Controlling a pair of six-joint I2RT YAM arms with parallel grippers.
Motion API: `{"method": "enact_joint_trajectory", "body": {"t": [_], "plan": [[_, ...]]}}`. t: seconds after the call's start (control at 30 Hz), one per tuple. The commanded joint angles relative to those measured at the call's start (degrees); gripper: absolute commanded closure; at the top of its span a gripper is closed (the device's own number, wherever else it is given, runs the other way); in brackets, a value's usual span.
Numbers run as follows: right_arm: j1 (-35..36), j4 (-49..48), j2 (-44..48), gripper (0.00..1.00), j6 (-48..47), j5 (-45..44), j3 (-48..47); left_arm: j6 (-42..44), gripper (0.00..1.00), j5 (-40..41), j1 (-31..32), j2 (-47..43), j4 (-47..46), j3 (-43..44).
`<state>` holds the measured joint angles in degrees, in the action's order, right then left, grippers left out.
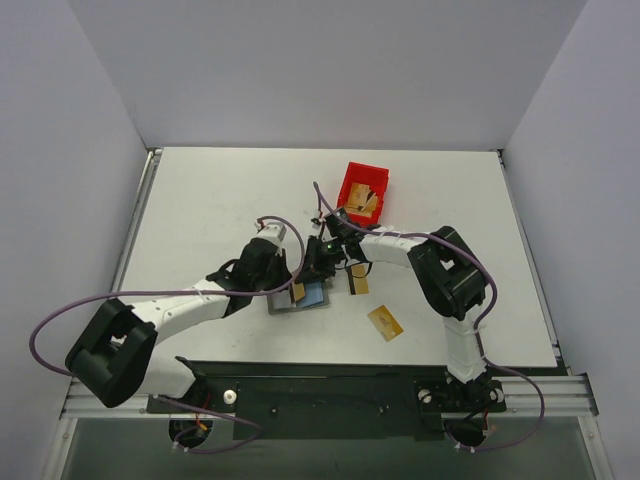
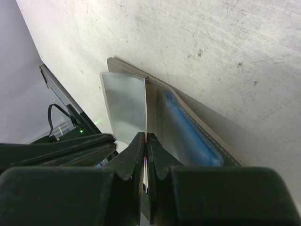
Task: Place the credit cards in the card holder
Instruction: Insert the credit card into the card holder.
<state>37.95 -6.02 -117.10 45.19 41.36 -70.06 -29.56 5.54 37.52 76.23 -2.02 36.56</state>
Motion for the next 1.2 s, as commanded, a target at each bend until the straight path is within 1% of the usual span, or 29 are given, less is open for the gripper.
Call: {"method": "enact_joint_trajectory", "body": {"t": [0.0,0.2,0.3,0.47,0.73,1.0,1.17], "plan": [[-0.1,-0.6,1.6,1.0,0.6,-1.3,0.5,-1.5,1.0,-1.3,-0.2,2.4,-4.0,-1.0],[-0.4,-0.7,3.7,1.0,0.4,-3.0,2.0,-2.3,1.0,-0.2,-0.1,4.1,-4.6,-2.4],[-0.8,-0.7,6.8,1.0,-0.8,-5.5,3.7,-2.5,1.0,-0.2,-0.1,4.5,-5.0,-2.7],[-2.2,0.0,11.8,1.0,-2.0,-7.2,7.0,-2.7,1.0,-0.8,-0.1,6.2,-5.6,-2.1],[-4.5,9.4,16.3,1.0,-6.2,-10.3,8.2,-1.9,1.0,-1.7,-0.1,7.6,-5.7,-0.7],[-4.7,15.0,17.3,1.0,-9.3,-15.5,9.2,-1.1,1.0,-2.2,-0.1,7.5,-5.4,1.0],[-4.6,16.7,17.2,1.0,-9.9,-17.4,9.3,-0.8,1.0,-3.0,0.3,8.2,-6.0,2.7]]}}
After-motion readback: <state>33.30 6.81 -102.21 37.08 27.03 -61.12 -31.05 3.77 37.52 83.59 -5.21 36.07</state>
